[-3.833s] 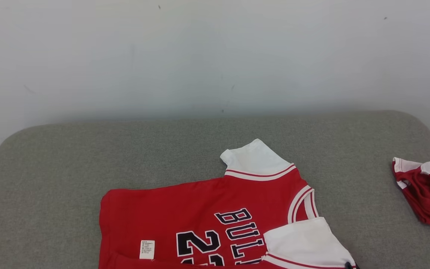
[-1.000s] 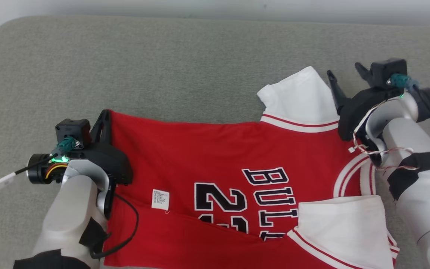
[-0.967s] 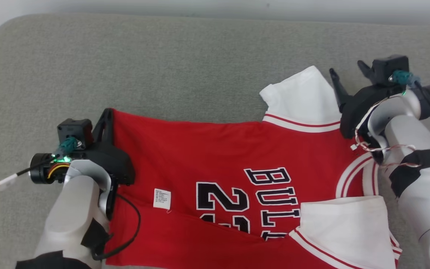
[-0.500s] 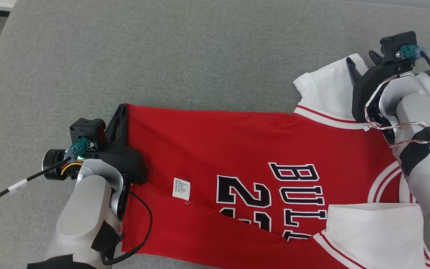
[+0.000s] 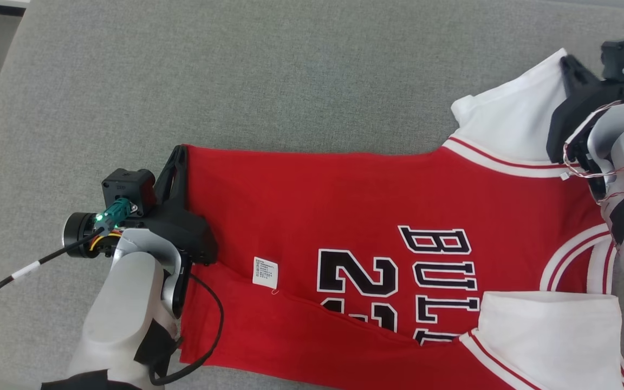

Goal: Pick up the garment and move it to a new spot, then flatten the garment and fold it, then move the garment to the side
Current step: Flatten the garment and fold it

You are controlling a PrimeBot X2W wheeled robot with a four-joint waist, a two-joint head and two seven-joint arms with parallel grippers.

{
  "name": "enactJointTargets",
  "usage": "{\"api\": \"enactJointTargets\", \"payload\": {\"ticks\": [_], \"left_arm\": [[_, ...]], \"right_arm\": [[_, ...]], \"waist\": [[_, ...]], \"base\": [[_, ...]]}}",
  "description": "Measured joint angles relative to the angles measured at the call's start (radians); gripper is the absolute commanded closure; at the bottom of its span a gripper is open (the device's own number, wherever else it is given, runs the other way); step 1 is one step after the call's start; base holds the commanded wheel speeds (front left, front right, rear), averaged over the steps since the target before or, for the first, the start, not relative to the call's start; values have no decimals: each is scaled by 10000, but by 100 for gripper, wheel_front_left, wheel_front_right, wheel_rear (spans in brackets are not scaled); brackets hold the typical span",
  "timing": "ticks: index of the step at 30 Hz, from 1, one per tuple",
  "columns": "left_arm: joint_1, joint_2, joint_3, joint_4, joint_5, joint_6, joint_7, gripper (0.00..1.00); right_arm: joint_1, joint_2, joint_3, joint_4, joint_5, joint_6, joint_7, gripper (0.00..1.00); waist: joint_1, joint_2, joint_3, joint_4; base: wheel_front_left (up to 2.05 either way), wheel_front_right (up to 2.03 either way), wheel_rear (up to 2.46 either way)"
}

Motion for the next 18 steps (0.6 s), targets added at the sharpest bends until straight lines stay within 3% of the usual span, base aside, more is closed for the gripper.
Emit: {"api": "enactJointTargets", "payload": {"ticks": [6,11,18], "left_arm": [[95,8,132,-40,102,2,0,100],[377,94,215,-336,307,-100,0,100],[1167,380,351,-907,508,-234,0,100]], "right_arm": [[-51,48,-671,119,-397,0,-1369,100],[338,293,-1260,-245,-637,0,-1766,100],[2221,708,-2219,-2575,-685,0,-1806,100]], "waist": [[1,0,-189,-166],[0,0,-489,-339],[-1,0,-1033,-727]], "base": [[0,0,0],[0,0,0],[0,0,0]]}}
